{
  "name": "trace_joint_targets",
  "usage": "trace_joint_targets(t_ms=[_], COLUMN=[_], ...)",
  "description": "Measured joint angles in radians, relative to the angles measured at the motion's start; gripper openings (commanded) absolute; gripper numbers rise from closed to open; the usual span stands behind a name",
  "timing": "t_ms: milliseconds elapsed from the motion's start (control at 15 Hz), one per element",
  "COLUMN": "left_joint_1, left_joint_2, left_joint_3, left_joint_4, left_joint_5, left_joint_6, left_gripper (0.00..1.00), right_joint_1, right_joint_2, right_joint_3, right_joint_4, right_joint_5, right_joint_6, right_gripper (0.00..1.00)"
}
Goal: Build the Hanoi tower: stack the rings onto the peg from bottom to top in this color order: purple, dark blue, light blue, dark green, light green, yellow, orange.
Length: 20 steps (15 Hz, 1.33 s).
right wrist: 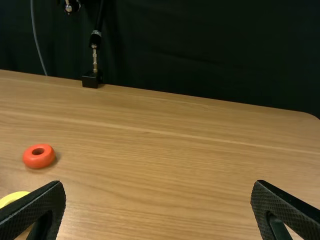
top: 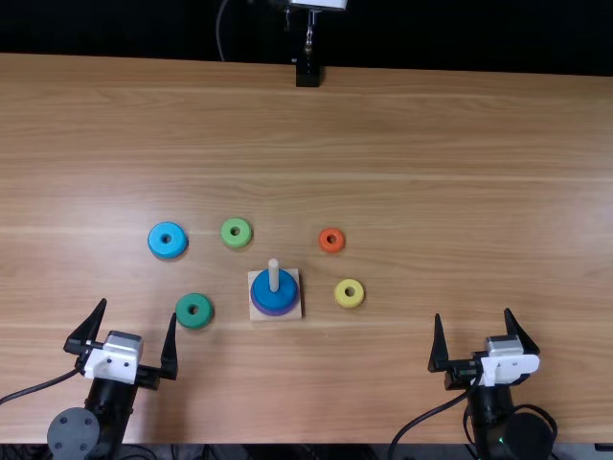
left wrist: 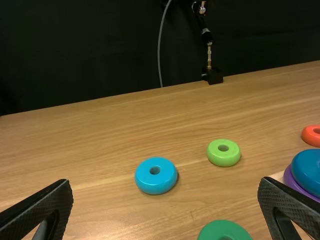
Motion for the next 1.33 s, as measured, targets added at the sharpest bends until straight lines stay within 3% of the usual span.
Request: trace_joint_targets(t_ms=[1000, 1333], left_joint_1=[0.0, 0.0], left_joint_2=[0.029, 0.296], left_joint_3=[0.005, 0.26], left_joint_4=[0.004, 0.005], left_joint_5=[-0.002, -0.046], left_joint_6=[0.0, 0.008], left_gripper=[1.0, 1.0], right_joint_1=[0.0, 0.0], right_joint_2=[0.0, 0.0], right_joint_3=[0.0, 0.0], right_joint_4=[0.0, 0.0], right_joint_5=[0.0, 0.0], right_joint_6=[0.0, 0.0], right_gripper=[1.0, 1.0])
